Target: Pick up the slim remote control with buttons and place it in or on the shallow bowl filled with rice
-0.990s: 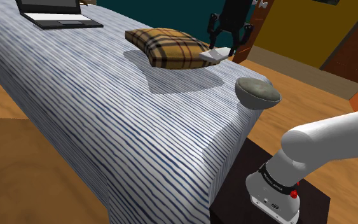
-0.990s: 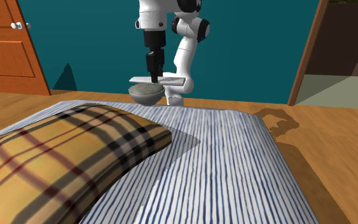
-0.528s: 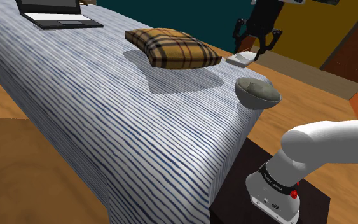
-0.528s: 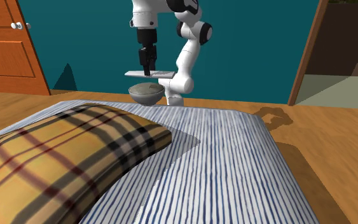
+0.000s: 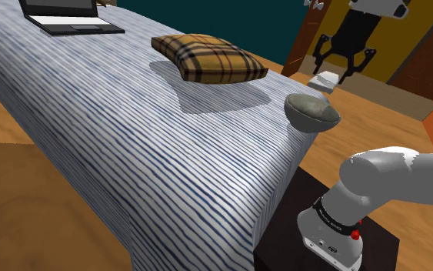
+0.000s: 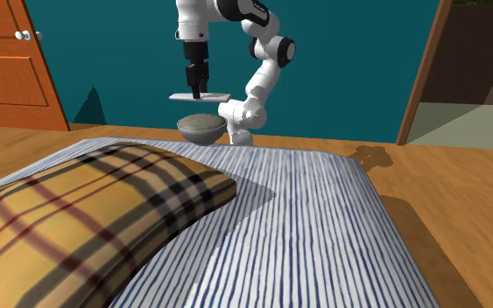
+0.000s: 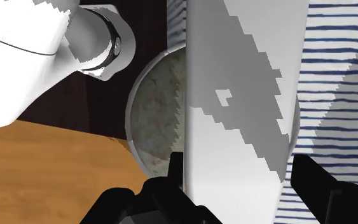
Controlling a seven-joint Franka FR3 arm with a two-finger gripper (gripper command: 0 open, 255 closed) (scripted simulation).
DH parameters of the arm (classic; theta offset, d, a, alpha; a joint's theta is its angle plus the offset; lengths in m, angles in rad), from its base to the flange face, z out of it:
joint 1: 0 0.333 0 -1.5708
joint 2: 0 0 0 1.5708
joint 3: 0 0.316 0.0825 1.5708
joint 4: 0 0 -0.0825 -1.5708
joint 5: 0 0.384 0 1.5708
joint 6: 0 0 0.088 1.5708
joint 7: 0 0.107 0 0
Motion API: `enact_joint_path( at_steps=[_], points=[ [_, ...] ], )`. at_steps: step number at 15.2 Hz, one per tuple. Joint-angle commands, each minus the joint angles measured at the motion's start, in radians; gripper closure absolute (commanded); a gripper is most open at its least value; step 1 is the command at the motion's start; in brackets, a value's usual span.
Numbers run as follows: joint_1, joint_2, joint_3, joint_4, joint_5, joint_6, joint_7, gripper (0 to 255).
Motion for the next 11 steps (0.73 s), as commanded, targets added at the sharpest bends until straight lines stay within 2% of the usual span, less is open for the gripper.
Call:
enact_joint_path(
  at_steps=[1, 11],
  points=[
    [-0.003, -0.018, -0.017, -0.029, -0.013, 0.010, -0.018, 255],
    [0.001, -0.071, -0.010, -0.194, -0.006, 0.122, -0.020, 255]
  ],
)
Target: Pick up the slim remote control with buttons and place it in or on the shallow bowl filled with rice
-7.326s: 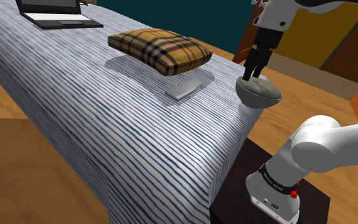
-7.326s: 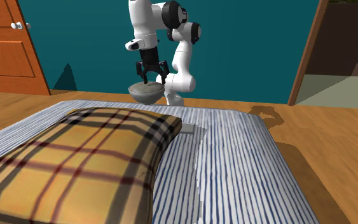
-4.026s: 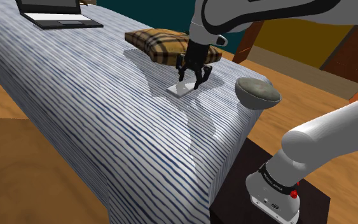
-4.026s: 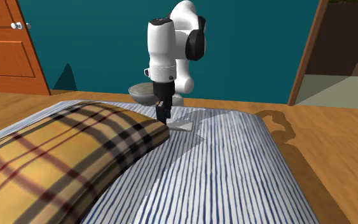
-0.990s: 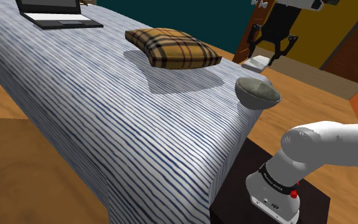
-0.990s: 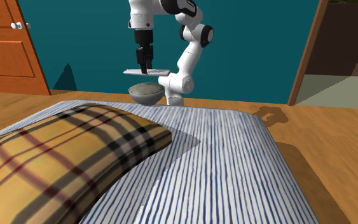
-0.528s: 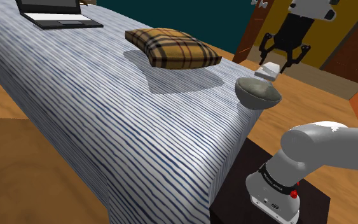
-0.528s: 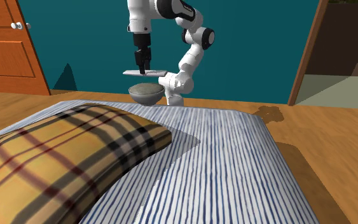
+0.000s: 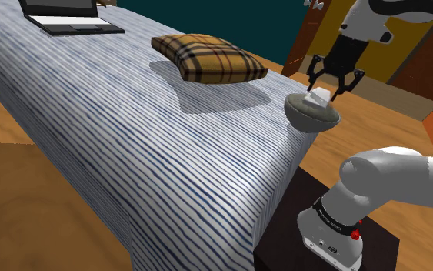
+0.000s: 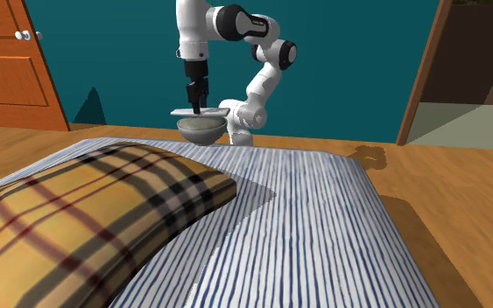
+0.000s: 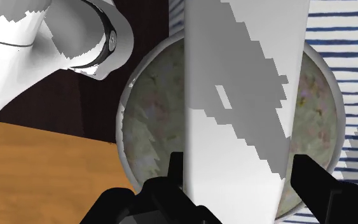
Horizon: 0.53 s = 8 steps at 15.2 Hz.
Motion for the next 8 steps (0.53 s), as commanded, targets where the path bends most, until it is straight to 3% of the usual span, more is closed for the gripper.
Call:
enact_joint_path(
  at_steps=[1, 8],
  points=[
    [0.001, -0.009, 0.003, -0.031, 0.003, 0.023, 0.001, 255],
    [0.001, -0.012, 0.004, -0.042, 0.003, 0.031, 0.000, 255]
  ],
)
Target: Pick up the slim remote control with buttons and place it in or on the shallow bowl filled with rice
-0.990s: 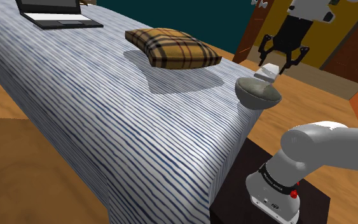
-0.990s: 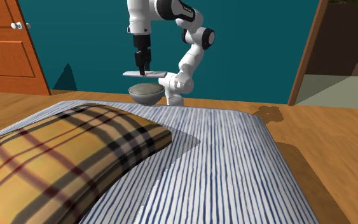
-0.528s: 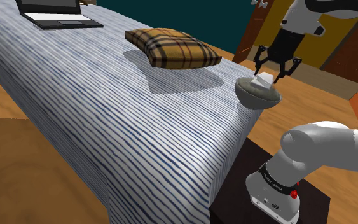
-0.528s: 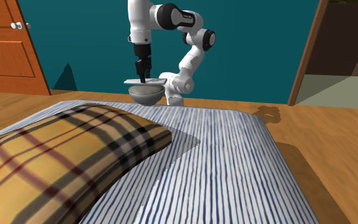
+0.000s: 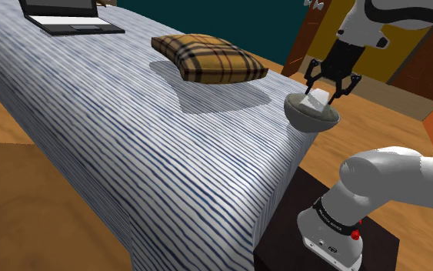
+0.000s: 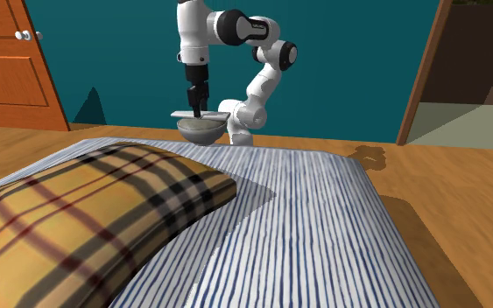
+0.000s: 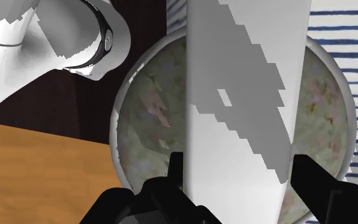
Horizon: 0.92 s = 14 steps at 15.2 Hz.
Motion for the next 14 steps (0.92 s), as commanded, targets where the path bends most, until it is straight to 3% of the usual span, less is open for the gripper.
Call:
enact_joint_path(
  at_steps=[1, 2, 7, 11, 14],
  points=[
    [-0.001, 0.001, 0.000, -0.003, -0.001, -0.001, 0.000, 255],
    [-0.001, 0.001, 0.000, -0.003, -0.001, -0.001, 0.000, 0],
    [-0.001, 0.001, 0.000, -0.003, -0.001, -0.001, 0.000, 0],
    [-0.005, 0.050, -0.007, 0.152, -0.008, -0.107, 0.002, 0],
    [-0.005, 0.050, -0.007, 0.151, -0.008, -0.107, 0.002, 0]
  ],
)
